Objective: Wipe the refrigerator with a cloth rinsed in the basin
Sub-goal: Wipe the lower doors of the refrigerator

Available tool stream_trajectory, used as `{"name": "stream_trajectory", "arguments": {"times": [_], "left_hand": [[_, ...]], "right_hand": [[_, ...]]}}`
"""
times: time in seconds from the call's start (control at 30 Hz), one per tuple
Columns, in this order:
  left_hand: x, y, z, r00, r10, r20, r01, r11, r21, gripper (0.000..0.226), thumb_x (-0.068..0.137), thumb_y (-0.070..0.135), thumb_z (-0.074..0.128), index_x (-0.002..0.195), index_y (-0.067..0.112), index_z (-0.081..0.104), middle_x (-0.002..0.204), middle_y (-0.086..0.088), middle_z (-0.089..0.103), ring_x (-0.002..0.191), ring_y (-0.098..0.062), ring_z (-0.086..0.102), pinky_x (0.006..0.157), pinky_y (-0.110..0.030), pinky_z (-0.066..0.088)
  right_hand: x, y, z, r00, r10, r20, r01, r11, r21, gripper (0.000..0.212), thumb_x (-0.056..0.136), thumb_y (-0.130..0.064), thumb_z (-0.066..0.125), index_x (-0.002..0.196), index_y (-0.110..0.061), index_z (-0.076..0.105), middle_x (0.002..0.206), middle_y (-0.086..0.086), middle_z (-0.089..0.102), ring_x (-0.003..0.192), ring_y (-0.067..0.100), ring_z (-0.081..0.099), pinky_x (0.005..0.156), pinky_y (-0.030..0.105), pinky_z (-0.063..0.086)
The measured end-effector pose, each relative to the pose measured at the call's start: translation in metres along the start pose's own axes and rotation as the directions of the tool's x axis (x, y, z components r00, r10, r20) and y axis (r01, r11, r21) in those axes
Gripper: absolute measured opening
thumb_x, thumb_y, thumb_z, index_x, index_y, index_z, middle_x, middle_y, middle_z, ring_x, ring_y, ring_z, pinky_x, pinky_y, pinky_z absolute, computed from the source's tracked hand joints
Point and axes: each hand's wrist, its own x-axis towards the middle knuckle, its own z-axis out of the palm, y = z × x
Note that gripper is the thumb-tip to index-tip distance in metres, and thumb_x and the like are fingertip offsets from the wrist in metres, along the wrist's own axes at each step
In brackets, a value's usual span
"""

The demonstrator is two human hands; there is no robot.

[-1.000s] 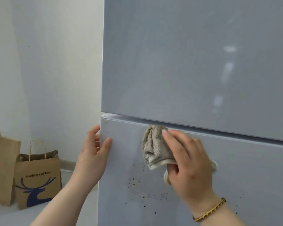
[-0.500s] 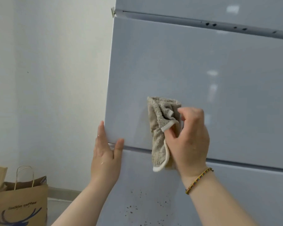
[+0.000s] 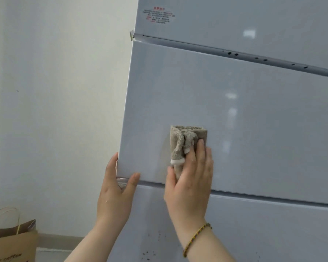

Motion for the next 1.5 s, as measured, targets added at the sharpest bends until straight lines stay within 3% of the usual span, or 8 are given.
{"name": "stream_trajectory", "arguments": {"times": [0.1, 0.27, 0.4, 0.6, 0.83, 1.1, 1.3, 1.5], "left_hand": [[0.000, 0.002, -0.004, 1.000, -0.020, 0.014, 0.020, 0.998, -0.062, 0.059, 0.084, 0.013, 0.060, 0.135, 0.031, 0.035, 0.116, 0.010, 0.049, 0.107, -0.008, 0.043, 0.085, -0.023, 0.032], [-0.003, 0.000, -0.004, 0.999, -0.025, 0.029, 0.029, 0.990, -0.135, 0.063, 0.085, 0.007, 0.058, 0.136, 0.033, 0.032, 0.122, 0.015, 0.046, 0.111, -0.004, 0.043, 0.090, -0.018, 0.031], [0.001, -0.007, -0.010, 0.995, -0.022, 0.096, 0.035, 0.990, -0.140, 0.062, 0.086, 0.005, 0.057, 0.124, 0.046, 0.030, 0.117, 0.011, 0.053, 0.101, -0.003, 0.053, 0.085, -0.018, 0.036], [0.003, -0.031, -0.021, 0.984, -0.074, 0.165, 0.104, 0.978, -0.181, 0.059, 0.076, 0.001, 0.069, 0.120, 0.034, 0.045, 0.114, 0.000, 0.058, 0.106, -0.021, 0.056, 0.089, -0.033, 0.044], [-0.013, -0.049, -0.030, 0.987, -0.123, 0.103, 0.137, 0.980, -0.143, 0.030, 0.083, 0.003, 0.060, 0.101, 0.026, 0.052, 0.093, 0.009, 0.057, 0.080, -0.005, 0.056, 0.058, -0.009, 0.045], [-0.028, -0.070, -0.042, 0.966, -0.192, 0.174, 0.213, 0.971, -0.112, 0.034, 0.087, 0.000, 0.054, 0.083, 0.034, 0.058, 0.061, 0.033, 0.064, 0.062, 0.015, 0.060, 0.058, 0.000, 0.045], [-0.028, -0.072, -0.043, 0.958, -0.209, 0.197, 0.245, 0.952, -0.184, 0.030, 0.087, 0.001, 0.055, 0.085, 0.030, 0.061, 0.063, 0.026, 0.068, 0.061, 0.010, 0.062, 0.059, -0.004, 0.048], [-0.018, -0.074, -0.052, 0.912, -0.222, 0.344, 0.315, 0.918, -0.241, 0.024, 0.087, 0.001, 0.052, 0.092, 0.021, 0.064, 0.075, 0.012, 0.073, 0.070, -0.001, 0.067, 0.060, -0.010, 0.051]], "right_hand": [[0.024, 0.037, -0.004, 0.985, -0.108, -0.133, 0.116, 0.991, 0.059, 0.042, 0.082, -0.009, 0.040, 0.124, -0.001, 0.039, 0.134, 0.016, 0.037, 0.123, 0.033, 0.033, 0.108, 0.037, 0.024], [0.073, 0.032, -0.004, 0.945, 0.195, -0.262, -0.144, 0.968, 0.204, 0.040, 0.078, -0.001, 0.053, 0.115, 0.011, 0.051, 0.128, 0.032, 0.049, 0.121, 0.045, 0.043, 0.103, 0.029, 0.023], [0.033, -0.008, 0.018, 0.963, -0.219, -0.155, 0.242, 0.959, 0.145, 0.039, 0.082, -0.007, 0.044, 0.122, -0.005, 0.043, 0.126, 0.019, 0.056, 0.122, 0.029, 0.039, 0.105, 0.033, 0.029], [0.029, 0.017, 0.004, 0.754, -0.655, 0.049, 0.643, 0.752, 0.147, 0.031, 0.094, -0.005, 0.031, 0.115, -0.008, 0.055, 0.119, 0.013, 0.064, 0.114, 0.029, 0.055, 0.101, 0.034, 0.038], [0.048, 0.071, -0.020, 0.975, 0.021, -0.223, 0.012, 0.989, 0.145, 0.035, 0.083, 0.001, 0.042, 0.115, 0.008, 0.056, 0.125, 0.028, 0.052, 0.119, 0.028, 0.037, 0.105, 0.025, 0.027], [-0.055, 0.052, -0.011, 0.851, -0.514, 0.110, 0.482, 0.847, 0.225, 0.030, 0.090, -0.005, 0.043, 0.119, -0.010, 0.050, 0.123, 0.008, 0.058, 0.121, 0.024, 0.045, 0.104, 0.033, 0.037], [-0.056, 0.033, -0.005, 0.920, -0.393, 0.004, 0.377, 0.886, 0.271, 0.029, 0.095, -0.005, 0.034, 0.119, -0.008, 0.050, 0.123, 0.009, 0.057, 0.120, 0.027, 0.045, 0.106, 0.034, 0.036], [-0.126, 0.013, 0.016, 0.796, -0.589, 0.140, 0.546, 0.798, 0.255, 0.029, 0.099, -0.010, 0.028, 0.117, -0.013, 0.050, 0.118, 0.005, 0.064, 0.121, 0.022, 0.046, 0.108, 0.035, 0.032]]}}
